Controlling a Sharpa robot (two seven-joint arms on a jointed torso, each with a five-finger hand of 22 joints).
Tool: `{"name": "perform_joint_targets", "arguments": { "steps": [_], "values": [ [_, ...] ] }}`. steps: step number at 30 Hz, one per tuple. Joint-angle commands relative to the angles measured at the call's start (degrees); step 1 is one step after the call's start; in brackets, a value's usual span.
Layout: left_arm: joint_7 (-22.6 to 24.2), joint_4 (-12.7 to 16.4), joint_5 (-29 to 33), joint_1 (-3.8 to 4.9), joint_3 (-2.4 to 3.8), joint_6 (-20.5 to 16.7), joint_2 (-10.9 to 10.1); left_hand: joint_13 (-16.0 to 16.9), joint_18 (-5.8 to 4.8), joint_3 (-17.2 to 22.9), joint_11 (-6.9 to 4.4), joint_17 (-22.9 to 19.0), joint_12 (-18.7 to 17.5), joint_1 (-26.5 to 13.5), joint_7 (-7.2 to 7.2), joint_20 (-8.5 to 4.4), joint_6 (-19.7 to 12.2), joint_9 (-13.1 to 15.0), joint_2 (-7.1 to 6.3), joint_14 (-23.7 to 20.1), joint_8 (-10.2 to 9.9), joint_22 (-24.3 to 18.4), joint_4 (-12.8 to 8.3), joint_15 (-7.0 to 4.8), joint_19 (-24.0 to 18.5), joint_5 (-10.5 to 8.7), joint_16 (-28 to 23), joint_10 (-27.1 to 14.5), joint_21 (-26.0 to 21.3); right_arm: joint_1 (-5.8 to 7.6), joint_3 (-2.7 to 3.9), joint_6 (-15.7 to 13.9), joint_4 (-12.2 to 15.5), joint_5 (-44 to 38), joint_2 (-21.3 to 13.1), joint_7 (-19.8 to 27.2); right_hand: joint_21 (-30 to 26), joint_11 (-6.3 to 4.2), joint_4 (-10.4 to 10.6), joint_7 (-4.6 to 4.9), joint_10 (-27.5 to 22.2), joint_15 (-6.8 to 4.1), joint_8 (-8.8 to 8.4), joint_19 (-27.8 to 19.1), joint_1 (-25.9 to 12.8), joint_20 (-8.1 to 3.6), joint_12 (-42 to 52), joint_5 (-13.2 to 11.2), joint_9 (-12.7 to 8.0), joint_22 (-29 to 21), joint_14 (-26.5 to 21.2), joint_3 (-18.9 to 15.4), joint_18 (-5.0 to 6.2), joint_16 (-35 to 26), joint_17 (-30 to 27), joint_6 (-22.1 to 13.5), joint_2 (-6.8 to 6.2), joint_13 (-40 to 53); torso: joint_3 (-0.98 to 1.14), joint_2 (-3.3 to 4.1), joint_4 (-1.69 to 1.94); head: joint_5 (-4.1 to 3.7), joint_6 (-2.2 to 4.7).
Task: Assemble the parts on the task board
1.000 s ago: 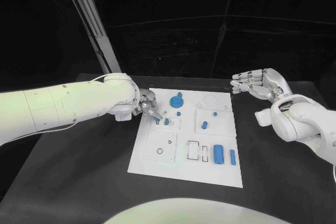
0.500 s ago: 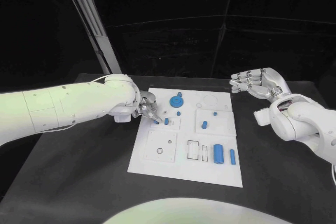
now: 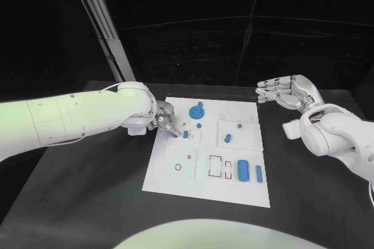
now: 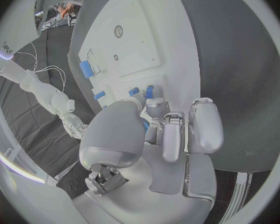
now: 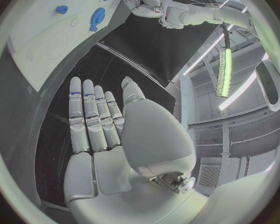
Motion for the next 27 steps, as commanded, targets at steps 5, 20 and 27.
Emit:
{"name": "perform_joint_targets", "arguments": {
  "steps": [5, 20, 27],
  "values": [
    [-0.47, -0.58, -0.25, -0.21, -0.49, 1.23, 0.51, -0.05, -0.08, 4.56, -0.13, 15.09, 0.12, 0.43, -0.22, 0.05, 0.12, -0.07, -0.15, 6.16, 0.2, 0.01, -4.07, -0.31, 0.32, 0.01, 0.18, 0.39, 0.15, 0.1, 0.03, 0.47, 0.06, 0.12, -0.03, 0.47, -0.28, 0.01, -0.13, -0.15, -0.2, 0.1, -0.03, 0.34, -0.06, 0.15, 0.19, -0.26, -0.02, -0.05, -0.37, -0.09, 0.52, -0.28, -0.05, -0.41, 0.36, -0.07, 0.06, 0.01, -0.01, -0.11, -0.15],
    [-0.69, -1.28, -0.25, -0.22, -1.02, 1.81, 1.34, -0.2, -0.06, 4.75, -0.12, 15.09, 0.02, 0.2, -0.2, 0.04, 0.12, -0.04, -0.18, 6.16, 0.21, -0.09, -3.94, -0.31, 0.28, 0.0, 0.18, 0.35, 0.07, 0.1, 0.03, 0.59, 0.08, 0.12, -0.05, 0.41, -0.33, 0.03, -0.14, -0.14, -0.25, 0.11, -0.03, 0.34, -0.1, 0.16, 0.22, -0.26, -0.02, -0.08, -0.4, -0.12, 0.52, -0.28, -0.09, -0.44, 0.38, -0.07, 0.02, 0.0, 0.0, -0.26, -0.28],
    [-0.37, -1.38, 0.05, -0.21, -1.04, 2.11, 1.47, -0.02, -0.08, 4.86, -0.13, 15.09, 0.13, -0.43, -0.24, 0.04, 0.24, 0.07, -0.97, 6.16, 0.32, 0.0, -3.79, -0.29, 0.3, -0.02, 0.18, 0.48, 0.1, 0.1, 0.03, 0.71, 0.09, 0.12, -0.04, 0.37, -0.33, 0.03, -0.14, -0.14, -0.25, 0.11, -0.03, 0.34, -0.1, 0.16, 0.22, -0.26, -0.02, -0.08, -0.4, -0.12, 0.52, -0.28, -0.09, -0.44, 0.38, -0.07, 0.04, 0.0, 0.03, -0.33, -0.41]
  ]
}}
